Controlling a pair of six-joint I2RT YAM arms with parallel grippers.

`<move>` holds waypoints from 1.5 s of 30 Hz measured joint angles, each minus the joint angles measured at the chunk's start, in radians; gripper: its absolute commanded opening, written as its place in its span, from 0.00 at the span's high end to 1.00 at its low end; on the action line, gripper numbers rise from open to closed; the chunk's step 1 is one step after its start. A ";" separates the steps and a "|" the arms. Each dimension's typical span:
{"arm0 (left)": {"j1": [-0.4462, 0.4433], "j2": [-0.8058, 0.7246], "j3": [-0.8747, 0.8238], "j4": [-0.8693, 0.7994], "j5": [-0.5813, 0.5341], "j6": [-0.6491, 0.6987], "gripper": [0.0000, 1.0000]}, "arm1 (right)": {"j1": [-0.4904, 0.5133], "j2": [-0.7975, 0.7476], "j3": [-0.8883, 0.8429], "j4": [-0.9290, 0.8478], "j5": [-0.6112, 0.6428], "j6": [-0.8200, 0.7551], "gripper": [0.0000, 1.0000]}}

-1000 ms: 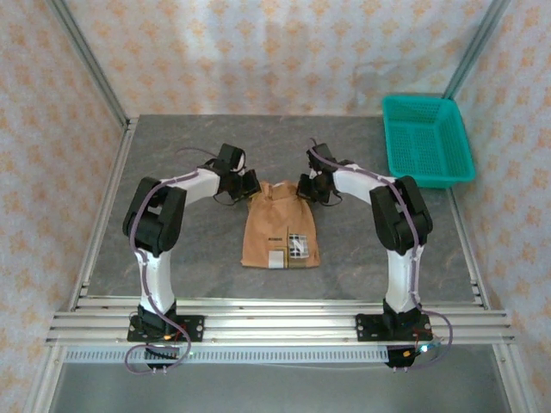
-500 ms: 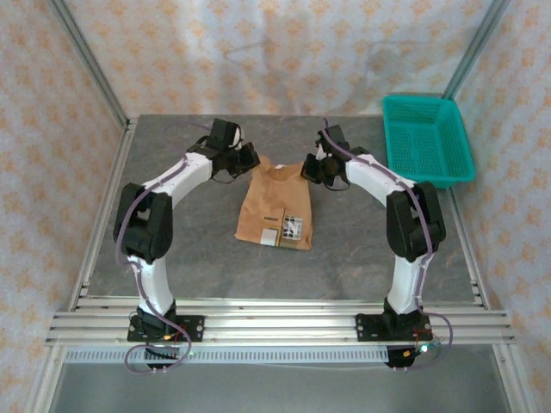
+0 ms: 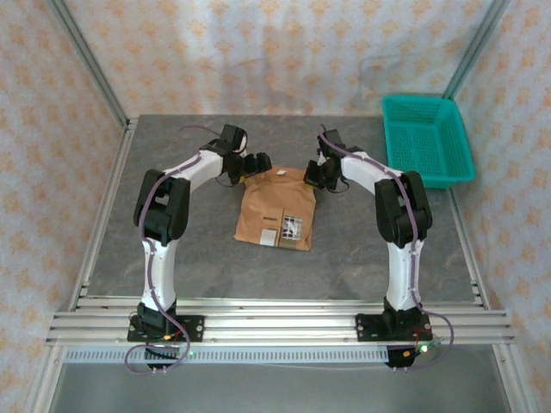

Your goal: Fold the inside-out t-shirt

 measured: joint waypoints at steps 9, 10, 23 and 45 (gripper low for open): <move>-0.003 0.022 0.000 -0.025 0.039 0.060 0.19 | 0.000 0.009 0.026 -0.006 -0.002 0.000 1.00; -0.006 0.030 0.001 -0.024 0.040 0.060 0.20 | 0.000 0.014 0.026 -0.006 -0.002 0.000 1.00; -0.067 0.082 0.036 -0.015 0.020 0.063 0.74 | 0.000 0.041 0.026 -0.002 -0.011 0.001 1.00; -0.071 0.075 0.019 -0.016 -0.014 0.054 1.00 | -0.013 0.054 0.001 0.023 0.053 0.071 0.77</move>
